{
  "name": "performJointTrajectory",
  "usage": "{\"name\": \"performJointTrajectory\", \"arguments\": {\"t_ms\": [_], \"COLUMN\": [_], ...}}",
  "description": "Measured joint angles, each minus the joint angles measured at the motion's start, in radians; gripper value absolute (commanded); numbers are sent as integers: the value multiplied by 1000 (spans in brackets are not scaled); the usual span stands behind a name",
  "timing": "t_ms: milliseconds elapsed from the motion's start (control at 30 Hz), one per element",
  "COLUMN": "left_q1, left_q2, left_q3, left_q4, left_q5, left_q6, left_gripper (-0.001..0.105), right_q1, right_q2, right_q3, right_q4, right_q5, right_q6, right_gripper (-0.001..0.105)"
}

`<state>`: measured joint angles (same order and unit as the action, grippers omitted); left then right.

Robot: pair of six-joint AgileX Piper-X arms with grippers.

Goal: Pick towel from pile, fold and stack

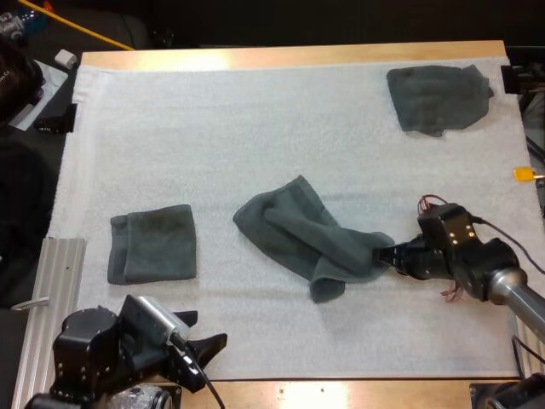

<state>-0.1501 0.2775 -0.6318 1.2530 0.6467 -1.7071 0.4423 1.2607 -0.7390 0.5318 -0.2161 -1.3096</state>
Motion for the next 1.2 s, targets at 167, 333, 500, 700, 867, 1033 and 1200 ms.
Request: {"name": "performJointTrajectory", "arguments": {"t_ms": [167,333,500,700,867,1033,1200], "left_q1": [-52,-46,-88,-195,-301,-373,-477], "left_q2": [85,82,155,294,432,551,645], "left_q3": [0,0,0,0,0,0,0], "left_q4": [-13,-25,-70,-162,-263,-349,-449], "left_q5": [18,18,23,25,25,14,-6], "left_q6": [17,24,36,38,25,2,-20], "left_gripper": [62,62,62,62,62,62,62], "right_q1": [8,8,8,8,8,8,8], "right_q2": [-59,-95,-126,-127,-127,-127,-127], "right_q3": [0,0,0,0,0,0,0], "right_q4": [160,163,233,300,316,321,321], "right_q5": [161,174,230,237,235,230,230], "right_q6": [-76,-76,-109,-130,-133,-133,-133], "right_gripper": [0,0,0,0,0,0,0]}}
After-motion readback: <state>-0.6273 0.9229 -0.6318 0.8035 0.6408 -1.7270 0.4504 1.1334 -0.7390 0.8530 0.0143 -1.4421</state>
